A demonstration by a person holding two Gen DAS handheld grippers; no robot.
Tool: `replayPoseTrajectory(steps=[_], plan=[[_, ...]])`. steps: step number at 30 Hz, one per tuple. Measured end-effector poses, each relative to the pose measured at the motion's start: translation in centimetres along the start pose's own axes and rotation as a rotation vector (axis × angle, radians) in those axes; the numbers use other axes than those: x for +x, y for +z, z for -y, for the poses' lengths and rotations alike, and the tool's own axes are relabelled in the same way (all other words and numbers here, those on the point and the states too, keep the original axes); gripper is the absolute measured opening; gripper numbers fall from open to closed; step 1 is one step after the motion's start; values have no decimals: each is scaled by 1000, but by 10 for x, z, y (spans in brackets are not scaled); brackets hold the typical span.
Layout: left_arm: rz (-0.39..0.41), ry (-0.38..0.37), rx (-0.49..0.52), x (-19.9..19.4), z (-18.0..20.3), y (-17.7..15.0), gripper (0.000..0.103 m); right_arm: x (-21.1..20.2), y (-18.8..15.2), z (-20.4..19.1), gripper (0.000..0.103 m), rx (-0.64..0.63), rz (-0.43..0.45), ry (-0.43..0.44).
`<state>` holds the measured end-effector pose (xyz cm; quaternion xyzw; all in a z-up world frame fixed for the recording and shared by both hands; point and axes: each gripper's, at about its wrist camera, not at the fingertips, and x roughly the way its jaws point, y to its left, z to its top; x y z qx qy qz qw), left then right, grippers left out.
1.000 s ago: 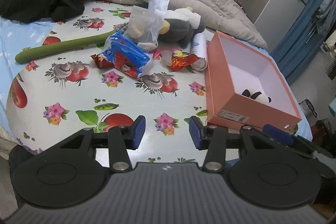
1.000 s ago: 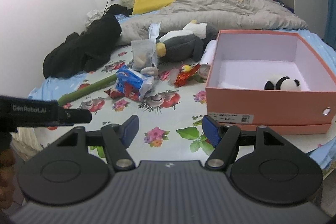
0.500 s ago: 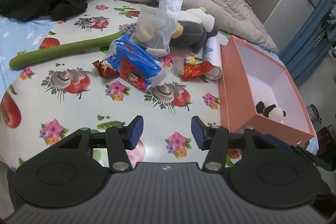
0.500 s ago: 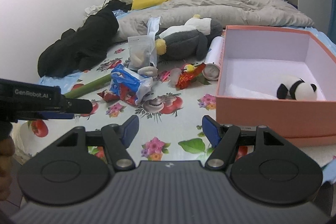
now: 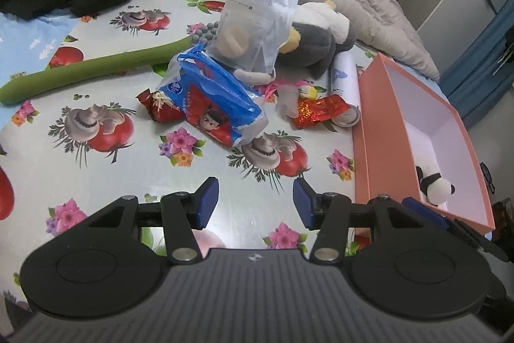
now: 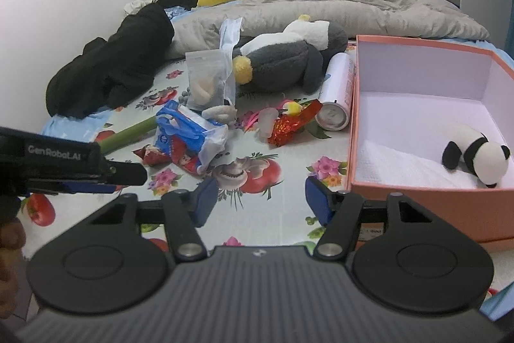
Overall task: Organize soft objects
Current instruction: 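Withdraw both open tools from the box toward the remaining items, then grasp the blue snack bag with the left tool while the right tool grasps the red wrapper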
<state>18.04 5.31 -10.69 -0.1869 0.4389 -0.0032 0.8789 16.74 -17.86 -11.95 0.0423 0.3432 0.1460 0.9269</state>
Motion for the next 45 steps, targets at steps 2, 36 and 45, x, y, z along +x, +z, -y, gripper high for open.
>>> replayPoseTrajectory(steps=[2,36,45], plan=[[-3,2,-10,7,-3,5,58,7,2,0,57,-1,-7,-6],[-78,-36,-356,158,-44,79,54,183,41,28,56,257,-49,-163],[-82,-20,-307,166,-41,82,32,198,47,43,34,337,-52,-119]])
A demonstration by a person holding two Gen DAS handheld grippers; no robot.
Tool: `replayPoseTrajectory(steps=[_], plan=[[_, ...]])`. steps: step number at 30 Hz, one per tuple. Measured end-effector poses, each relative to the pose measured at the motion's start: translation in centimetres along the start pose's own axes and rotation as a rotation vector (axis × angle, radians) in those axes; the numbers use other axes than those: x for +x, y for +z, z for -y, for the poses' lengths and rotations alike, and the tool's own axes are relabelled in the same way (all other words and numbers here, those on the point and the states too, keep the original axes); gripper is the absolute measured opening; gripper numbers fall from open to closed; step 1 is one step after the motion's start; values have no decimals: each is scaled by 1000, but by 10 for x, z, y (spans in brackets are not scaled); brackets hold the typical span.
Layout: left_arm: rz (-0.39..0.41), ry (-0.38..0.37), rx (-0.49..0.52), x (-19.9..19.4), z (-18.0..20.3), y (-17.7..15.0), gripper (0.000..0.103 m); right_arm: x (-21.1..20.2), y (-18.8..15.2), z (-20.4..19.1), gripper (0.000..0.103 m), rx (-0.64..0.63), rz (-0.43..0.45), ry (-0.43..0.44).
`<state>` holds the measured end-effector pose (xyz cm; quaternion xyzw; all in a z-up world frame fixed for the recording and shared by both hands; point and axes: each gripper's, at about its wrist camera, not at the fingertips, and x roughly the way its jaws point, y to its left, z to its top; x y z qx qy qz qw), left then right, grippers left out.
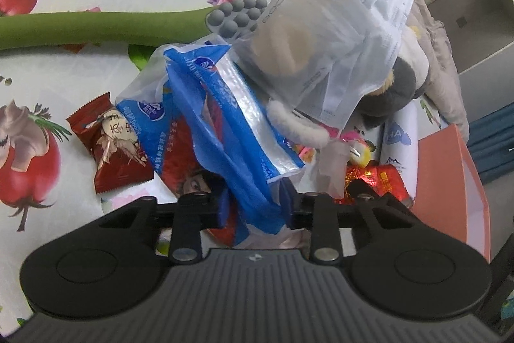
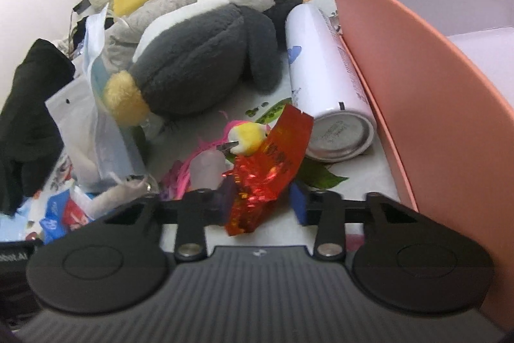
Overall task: Organize soft objects
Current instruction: 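Grasp the blue snack bag with the left tool while the right tool grasps the red wrapper, then carry the snack bag and red wrapper over the orange box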
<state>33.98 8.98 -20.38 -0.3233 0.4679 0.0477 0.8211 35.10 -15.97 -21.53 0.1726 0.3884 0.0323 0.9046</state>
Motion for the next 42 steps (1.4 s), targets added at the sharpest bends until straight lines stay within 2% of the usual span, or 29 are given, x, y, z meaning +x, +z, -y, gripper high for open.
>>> replayPoseTrajectory(steps=[1,7,19,30,42], plan=[[0,3,7,0,1,0,31,-1,1,-2,29,-14,0,-1],[4,13,36,-11,5,-4,24,-14,0,-9,20,-66,-2,14],[-1,18,118,-61,10,-35,22,-66,-18,-13,20,-130,-20,41],[4,28,242,-110,20,-78,22,-128,-36,-16,20,-235,19,43],[12,33,311,-145,21,-118,22,-180,-58,-7,20,-314,47,43]])
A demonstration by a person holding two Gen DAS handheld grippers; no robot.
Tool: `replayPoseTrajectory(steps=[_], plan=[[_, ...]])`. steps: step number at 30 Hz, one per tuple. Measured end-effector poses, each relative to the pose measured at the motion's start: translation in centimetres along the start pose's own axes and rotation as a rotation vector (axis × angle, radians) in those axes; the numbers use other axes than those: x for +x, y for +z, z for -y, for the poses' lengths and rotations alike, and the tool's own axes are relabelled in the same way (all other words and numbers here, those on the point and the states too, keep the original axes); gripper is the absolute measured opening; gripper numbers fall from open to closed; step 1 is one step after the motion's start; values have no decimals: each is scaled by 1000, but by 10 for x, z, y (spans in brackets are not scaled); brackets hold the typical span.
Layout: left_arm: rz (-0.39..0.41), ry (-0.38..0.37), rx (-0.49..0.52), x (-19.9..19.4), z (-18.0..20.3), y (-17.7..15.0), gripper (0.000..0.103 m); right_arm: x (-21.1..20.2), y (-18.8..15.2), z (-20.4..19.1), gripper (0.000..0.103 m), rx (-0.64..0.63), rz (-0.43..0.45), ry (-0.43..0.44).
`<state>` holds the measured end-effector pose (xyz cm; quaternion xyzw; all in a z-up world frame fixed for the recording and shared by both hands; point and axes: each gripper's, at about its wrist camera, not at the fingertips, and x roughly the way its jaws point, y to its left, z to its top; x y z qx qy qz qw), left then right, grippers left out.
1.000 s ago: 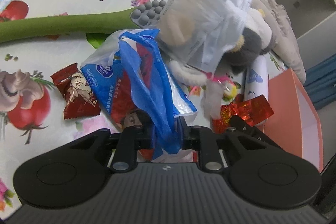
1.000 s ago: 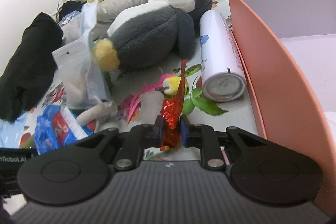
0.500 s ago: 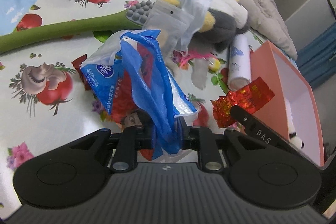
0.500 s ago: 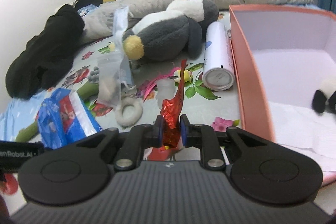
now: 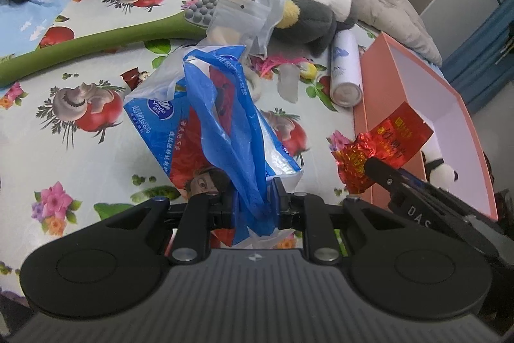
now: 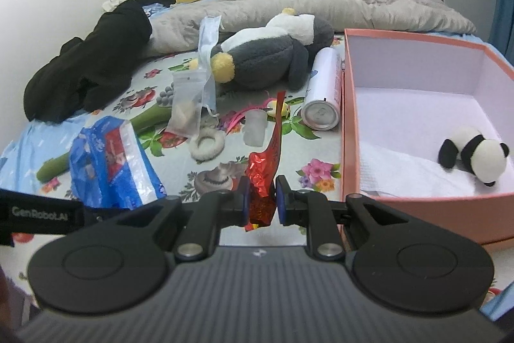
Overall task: Organize soft objects
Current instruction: 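Carry the snack bag and red wrapper over the orange box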
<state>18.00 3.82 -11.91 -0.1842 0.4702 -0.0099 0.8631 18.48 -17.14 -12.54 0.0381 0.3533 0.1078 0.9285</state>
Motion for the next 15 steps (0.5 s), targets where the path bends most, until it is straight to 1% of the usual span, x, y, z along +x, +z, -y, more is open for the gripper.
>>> replayPoseTrajectory(steps=[8,15], plan=[[-2,2,40,-14,9,-17,22,-22,-8,4,20,-22,12,-7],[6,-4,78,-23,22,-22,22,-38,-7,12,20,-34,28,-15]])
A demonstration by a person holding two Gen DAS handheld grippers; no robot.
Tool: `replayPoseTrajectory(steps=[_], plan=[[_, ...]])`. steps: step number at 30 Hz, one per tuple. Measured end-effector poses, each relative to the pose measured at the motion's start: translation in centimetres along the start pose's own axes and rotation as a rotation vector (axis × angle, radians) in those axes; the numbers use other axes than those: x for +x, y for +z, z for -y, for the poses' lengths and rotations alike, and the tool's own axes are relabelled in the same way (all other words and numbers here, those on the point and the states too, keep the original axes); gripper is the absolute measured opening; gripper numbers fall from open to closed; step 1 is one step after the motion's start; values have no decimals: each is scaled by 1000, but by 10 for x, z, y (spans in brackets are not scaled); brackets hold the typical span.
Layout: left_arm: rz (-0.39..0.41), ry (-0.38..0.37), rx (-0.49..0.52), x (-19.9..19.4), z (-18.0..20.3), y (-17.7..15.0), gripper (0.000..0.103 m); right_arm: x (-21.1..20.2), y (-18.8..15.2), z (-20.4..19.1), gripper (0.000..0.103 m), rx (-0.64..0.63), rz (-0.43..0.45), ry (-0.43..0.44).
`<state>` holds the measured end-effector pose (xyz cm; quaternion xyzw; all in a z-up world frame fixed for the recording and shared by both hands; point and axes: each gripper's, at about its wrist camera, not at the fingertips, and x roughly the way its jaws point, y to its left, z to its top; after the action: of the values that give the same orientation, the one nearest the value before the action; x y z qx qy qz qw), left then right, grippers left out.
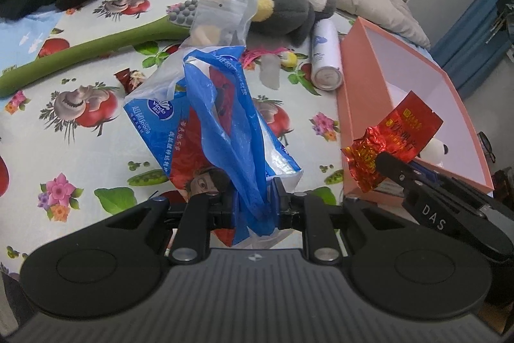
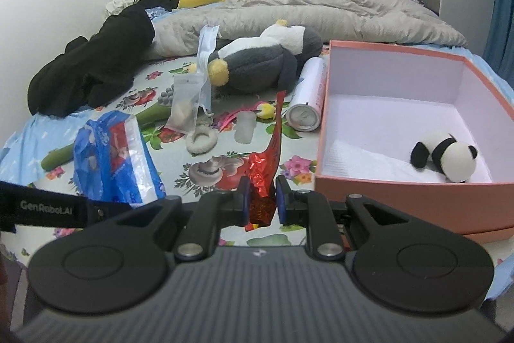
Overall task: Organize soft objects
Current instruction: 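Carry the snack bag and red wrapper over the orange box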
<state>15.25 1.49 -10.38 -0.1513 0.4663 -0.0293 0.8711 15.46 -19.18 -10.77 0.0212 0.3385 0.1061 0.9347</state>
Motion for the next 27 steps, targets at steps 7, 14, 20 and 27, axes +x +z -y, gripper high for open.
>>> replayPoseTrajectory(steps=[7,14,20,27], plan=[[18,-30,51,-11,23,2,22,-21,1,16,20,-1,19,-18],[23,-80,103,-17,54,2,22,-46,4,42,20,21,47,-62],[15,-123,154,-20,87,-4,22,-69,2,69,20,32,47,-106],[11,-172,205,-23,124,-7,22,-94,0,95,20,78,67,-141]])
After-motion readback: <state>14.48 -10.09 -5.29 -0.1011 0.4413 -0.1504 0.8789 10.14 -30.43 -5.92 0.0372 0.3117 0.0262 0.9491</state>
